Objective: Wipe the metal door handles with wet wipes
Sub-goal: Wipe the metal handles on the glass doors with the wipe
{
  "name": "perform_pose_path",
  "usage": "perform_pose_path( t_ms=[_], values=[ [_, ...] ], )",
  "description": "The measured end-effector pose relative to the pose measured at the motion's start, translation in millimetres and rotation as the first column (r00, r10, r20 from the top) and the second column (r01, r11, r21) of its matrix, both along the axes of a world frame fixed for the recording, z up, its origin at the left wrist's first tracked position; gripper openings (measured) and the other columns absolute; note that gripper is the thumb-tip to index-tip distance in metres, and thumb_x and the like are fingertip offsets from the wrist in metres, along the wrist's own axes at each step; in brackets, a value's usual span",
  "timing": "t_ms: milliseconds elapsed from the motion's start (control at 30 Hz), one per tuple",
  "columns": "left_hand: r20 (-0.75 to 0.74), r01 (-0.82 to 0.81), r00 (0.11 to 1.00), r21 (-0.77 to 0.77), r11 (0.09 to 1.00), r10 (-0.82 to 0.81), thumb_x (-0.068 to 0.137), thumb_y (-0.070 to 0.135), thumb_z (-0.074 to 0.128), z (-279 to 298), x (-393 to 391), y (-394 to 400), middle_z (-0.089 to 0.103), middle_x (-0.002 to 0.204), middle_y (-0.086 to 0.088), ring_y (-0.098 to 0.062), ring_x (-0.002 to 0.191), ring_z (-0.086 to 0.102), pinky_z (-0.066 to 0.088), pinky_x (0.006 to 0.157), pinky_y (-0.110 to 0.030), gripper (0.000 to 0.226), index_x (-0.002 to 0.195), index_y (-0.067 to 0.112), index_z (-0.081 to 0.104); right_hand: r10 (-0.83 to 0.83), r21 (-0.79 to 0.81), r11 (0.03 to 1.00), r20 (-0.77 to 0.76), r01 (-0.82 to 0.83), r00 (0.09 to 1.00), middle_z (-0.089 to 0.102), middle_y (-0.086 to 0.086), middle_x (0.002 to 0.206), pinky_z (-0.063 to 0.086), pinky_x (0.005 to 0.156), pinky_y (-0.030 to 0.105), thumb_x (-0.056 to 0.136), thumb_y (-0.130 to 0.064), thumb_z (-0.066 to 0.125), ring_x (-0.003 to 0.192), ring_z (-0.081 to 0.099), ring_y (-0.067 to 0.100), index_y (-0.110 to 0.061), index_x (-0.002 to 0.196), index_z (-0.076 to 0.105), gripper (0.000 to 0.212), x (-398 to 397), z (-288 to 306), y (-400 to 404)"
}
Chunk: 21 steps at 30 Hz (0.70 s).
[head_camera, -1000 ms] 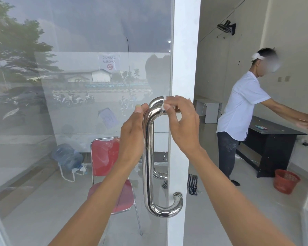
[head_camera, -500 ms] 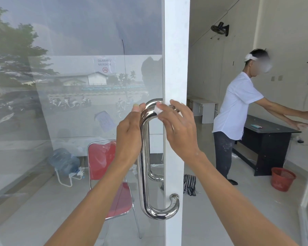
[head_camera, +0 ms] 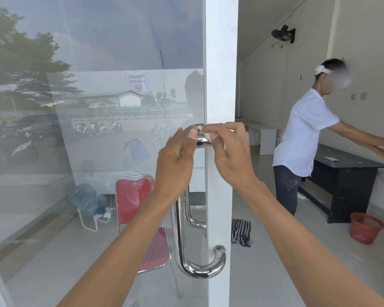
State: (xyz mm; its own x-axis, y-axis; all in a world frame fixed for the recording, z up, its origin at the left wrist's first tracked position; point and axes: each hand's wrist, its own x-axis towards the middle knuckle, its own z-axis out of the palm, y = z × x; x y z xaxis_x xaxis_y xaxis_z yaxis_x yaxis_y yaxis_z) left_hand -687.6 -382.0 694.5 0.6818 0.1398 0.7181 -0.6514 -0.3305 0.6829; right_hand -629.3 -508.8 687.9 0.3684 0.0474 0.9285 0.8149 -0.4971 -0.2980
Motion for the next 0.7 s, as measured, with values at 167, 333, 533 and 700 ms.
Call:
perform_pose_path(
  t_ms=[167, 333, 533, 700],
  values=[
    [0.035, -0.05, 0.998, 0.064, 0.997, 0.048, 0.103, 0.037, 0.042, -4.6, 10.4, 0.4, 0.051, 0.121, 0.039, -0.001, 0.138, 0.038, 0.024, 0.119, -0.036, 0.028, 0.124, 0.044, 0.06, -0.053, 0.113, 0.991, -0.096, 0.064, 0.994, 0.045, -0.025, 0.086, 0.044, 0.095, 0.051, 0.095, -0.012, 0.037, 0.106, 0.046, 0.021, -0.028, 0.107, 0.068, 0.037, 19.2, 6.9, -13.9],
    [0.055, -0.115, 0.993, 0.132, 0.985, 0.109, 0.103, 0.033, 0.043, -9.3, 15.6, 1.8, 0.051, 0.143, 0.016, -0.003, 0.143, 0.031, 0.021, 0.121, -0.038, 0.036, 0.137, 0.026, 0.055, 0.065, 0.186, 0.982, -0.121, -0.041, 0.991, 0.054, -0.007, 0.094, 0.037, 0.088, 0.012, 0.1, -0.006, 0.041, 0.103, 0.043, 0.002, -0.036, 0.112, 0.065, 0.04, 13.4, -8.3, -13.1],
    [0.086, -0.179, 0.982, 0.177, 0.968, 0.166, 0.102, 0.031, 0.044, -13.2, 18.2, 0.6, 0.051, 0.145, 0.01, -0.011, 0.144, 0.031, 0.022, 0.119, -0.042, 0.038, 0.137, 0.021, 0.056, 0.071, 0.222, 0.975, -0.191, -0.027, 0.979, 0.057, 0.009, 0.097, 0.036, 0.088, 0.011, 0.101, -0.01, 0.037, 0.101, 0.041, 0.003, -0.033, 0.112, 0.066, 0.039, 24.3, -4.3, -12.5],
    [0.1, -0.21, 0.976, 0.195, 0.958, 0.194, 0.1, 0.034, 0.046, -12.7, 20.0, -1.3, 0.052, 0.144, 0.009, -0.014, 0.143, 0.034, 0.025, 0.118, -0.044, 0.04, 0.137, 0.02, 0.056, 0.078, 0.206, 0.977, -0.15, -0.046, 0.986, 0.056, 0.003, 0.092, 0.039, 0.086, 0.013, 0.099, -0.009, 0.037, 0.101, 0.043, 0.007, -0.03, 0.11, 0.068, 0.038, 23.8, -2.8, -13.4]
  ],
)
